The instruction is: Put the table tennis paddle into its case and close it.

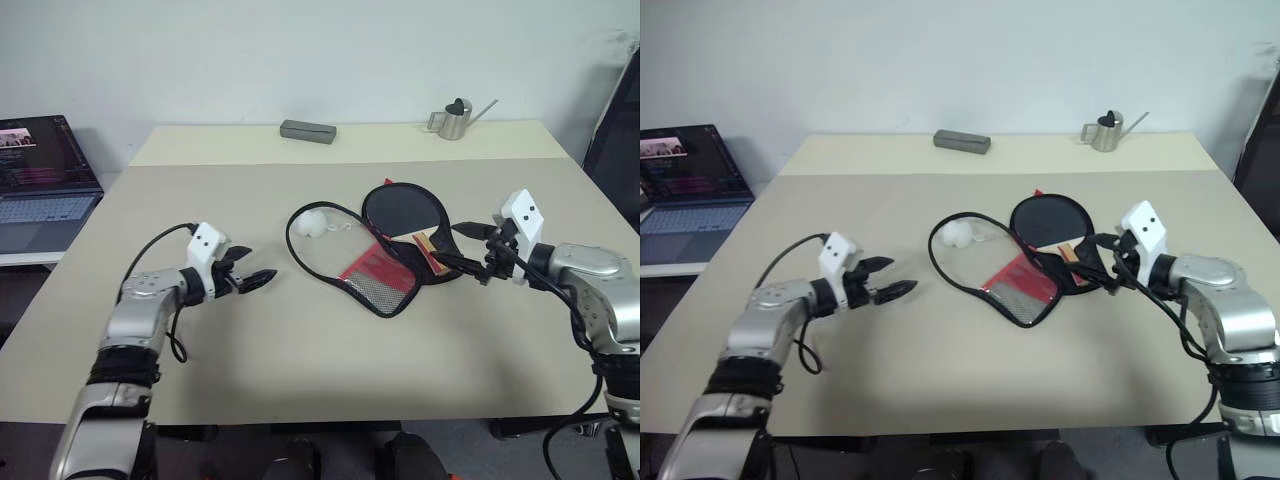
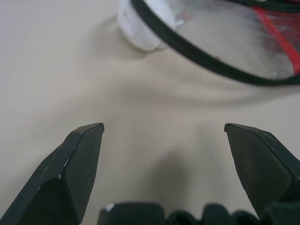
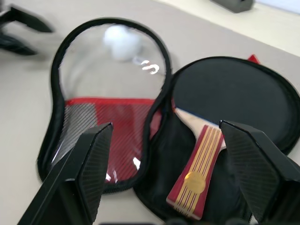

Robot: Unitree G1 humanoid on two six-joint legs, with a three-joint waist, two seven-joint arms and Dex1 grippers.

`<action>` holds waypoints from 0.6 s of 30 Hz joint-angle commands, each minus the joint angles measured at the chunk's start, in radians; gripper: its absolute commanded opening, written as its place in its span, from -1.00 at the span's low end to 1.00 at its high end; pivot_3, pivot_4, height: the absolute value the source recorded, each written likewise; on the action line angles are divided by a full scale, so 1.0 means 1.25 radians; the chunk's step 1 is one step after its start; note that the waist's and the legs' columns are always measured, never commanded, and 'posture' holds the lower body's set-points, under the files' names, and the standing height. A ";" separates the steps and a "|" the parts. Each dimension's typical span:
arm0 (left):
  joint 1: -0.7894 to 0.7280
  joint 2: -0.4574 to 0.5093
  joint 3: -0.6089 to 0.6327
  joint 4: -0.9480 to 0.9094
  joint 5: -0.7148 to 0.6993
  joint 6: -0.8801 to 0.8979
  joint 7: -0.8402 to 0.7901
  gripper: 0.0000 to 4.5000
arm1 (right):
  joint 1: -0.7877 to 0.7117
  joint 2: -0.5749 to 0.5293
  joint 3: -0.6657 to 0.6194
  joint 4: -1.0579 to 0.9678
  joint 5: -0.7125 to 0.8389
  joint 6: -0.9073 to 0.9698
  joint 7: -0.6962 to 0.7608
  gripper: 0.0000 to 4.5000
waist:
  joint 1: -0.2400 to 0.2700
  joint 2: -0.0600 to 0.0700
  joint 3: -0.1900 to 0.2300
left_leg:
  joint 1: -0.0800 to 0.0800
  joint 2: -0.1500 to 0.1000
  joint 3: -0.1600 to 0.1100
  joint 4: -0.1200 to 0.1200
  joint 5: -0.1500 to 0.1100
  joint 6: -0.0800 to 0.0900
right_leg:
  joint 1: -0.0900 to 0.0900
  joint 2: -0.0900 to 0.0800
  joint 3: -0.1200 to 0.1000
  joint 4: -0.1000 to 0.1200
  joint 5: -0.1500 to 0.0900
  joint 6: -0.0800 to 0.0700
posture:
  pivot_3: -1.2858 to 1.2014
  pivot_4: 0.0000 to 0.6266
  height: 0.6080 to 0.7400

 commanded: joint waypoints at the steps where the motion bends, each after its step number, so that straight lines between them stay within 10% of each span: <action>1: -0.050 -0.022 -0.015 0.049 0.024 -0.043 -0.012 1.00 | -0.001 -0.038 -0.040 -0.053 0.064 0.009 0.057 0.75 | 0.000 0.000 0.000 | 0.000 0.000 0.000 0.000 0.000 0.000 | 0.000 0.000 0.000 0.000 0.000 0.000 | 0.03 -0.52 1.00; 18: -0.176 -0.127 -0.048 0.259 0.084 -0.146 -0.052 1.00 | -0.041 -0.176 -0.136 -0.048 0.182 0.026 0.150 0.75 | 0.004 -0.001 0.000 | -0.001 0.000 0.001 0.004 0.000 0.001 | 0.000 0.000 0.000 0.000 0.001 0.001 | 0.03 -0.52 1.00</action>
